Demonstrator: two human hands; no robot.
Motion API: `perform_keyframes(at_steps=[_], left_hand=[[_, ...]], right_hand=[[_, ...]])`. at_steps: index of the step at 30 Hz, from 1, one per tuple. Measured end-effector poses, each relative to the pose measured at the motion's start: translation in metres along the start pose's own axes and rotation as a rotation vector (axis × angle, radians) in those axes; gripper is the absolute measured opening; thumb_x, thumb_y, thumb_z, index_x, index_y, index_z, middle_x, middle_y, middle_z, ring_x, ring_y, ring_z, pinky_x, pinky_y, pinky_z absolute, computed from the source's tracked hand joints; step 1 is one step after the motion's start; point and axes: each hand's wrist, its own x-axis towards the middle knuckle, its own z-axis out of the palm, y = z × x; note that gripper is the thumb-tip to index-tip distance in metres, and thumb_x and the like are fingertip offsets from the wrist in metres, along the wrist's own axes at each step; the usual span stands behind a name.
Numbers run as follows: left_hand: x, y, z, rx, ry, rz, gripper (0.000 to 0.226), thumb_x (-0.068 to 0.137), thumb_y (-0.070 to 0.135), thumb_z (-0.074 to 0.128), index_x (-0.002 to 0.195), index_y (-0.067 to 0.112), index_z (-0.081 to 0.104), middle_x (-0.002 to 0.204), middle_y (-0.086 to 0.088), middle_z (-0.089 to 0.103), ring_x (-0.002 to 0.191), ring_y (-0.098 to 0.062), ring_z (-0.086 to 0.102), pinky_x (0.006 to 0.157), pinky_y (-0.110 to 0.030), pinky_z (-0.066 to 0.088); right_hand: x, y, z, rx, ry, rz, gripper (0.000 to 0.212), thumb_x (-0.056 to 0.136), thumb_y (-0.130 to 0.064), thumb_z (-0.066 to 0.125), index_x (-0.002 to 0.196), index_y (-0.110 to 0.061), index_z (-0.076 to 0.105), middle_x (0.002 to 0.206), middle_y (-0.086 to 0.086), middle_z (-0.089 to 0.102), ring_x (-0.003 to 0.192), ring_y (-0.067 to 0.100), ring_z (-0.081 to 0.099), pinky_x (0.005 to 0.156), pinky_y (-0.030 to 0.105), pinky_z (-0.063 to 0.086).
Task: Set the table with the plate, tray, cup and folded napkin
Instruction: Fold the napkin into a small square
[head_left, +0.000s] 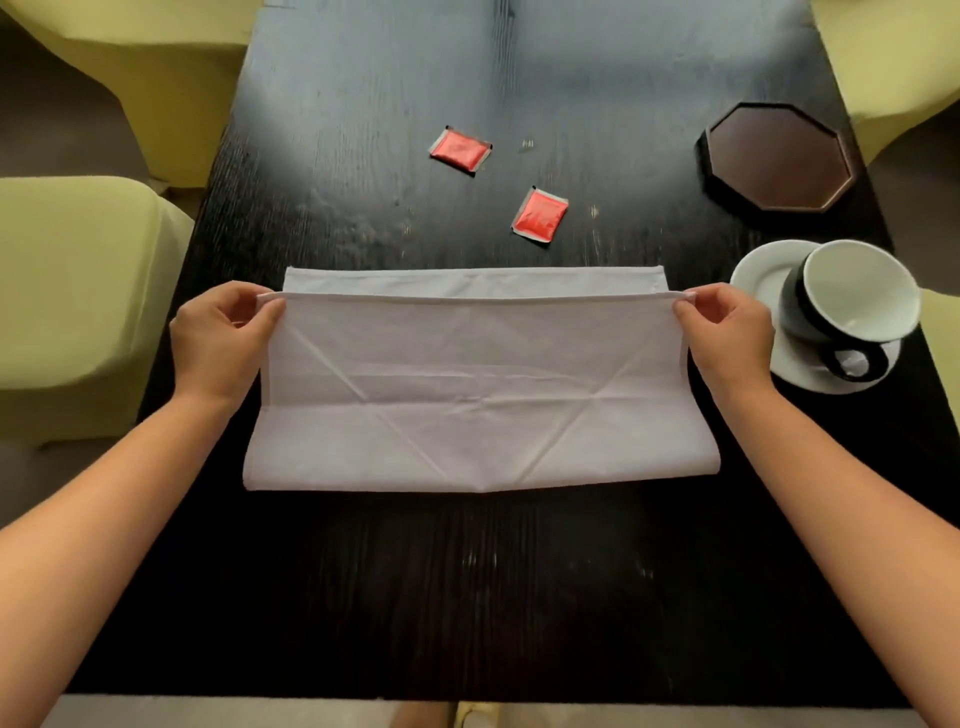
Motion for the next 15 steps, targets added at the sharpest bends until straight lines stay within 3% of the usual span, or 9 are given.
perform_keyframes(at_steps=[4, 8, 15], left_hand=[[0.032, 0.001, 0.016, 0.076, 0.010, 0.033, 0.017, 0.085, 0.024, 0.063, 0.093, 0.010, 0.069, 0.083, -0.004, 0.064, 0.070, -0.010, 0.057, 0.069, -0.021, 0.045], [0.052, 0.002, 0.029, 0.150, 0.016, 0.002, 0.018, 0.084, 0.024, 0.063, 0.092, 0.010, 0.070, 0.080, -0.005, 0.064, 0.071, -0.017, 0.056, 0.066, -0.026, 0.044], [0.054, -0.002, 0.040, 0.221, -0.003, -0.038, 0.019, 0.084, 0.022, 0.062, 0.096, 0.009, 0.067, 0.088, -0.014, 0.066, 0.080, -0.024, 0.058, 0.072, -0.029, 0.041]], right_hand=[[0.030, -0.014, 0.017, -0.124, 0.049, 0.046, 0.013, 0.081, -0.019, 0.058, 0.086, -0.012, 0.068, 0.088, 0.007, 0.070, 0.080, 0.019, 0.059, 0.072, 0.026, 0.041], [0.047, -0.026, 0.028, -0.281, 0.046, 0.062, 0.018, 0.083, -0.020, 0.054, 0.092, -0.011, 0.067, 0.099, 0.011, 0.070, 0.094, 0.032, 0.060, 0.078, 0.036, 0.046], [0.048, -0.029, 0.034, -0.450, 0.014, 0.089, 0.020, 0.086, -0.022, 0.052, 0.101, -0.014, 0.062, 0.111, 0.012, 0.062, 0.101, 0.033, 0.056, 0.082, 0.041, 0.045]])
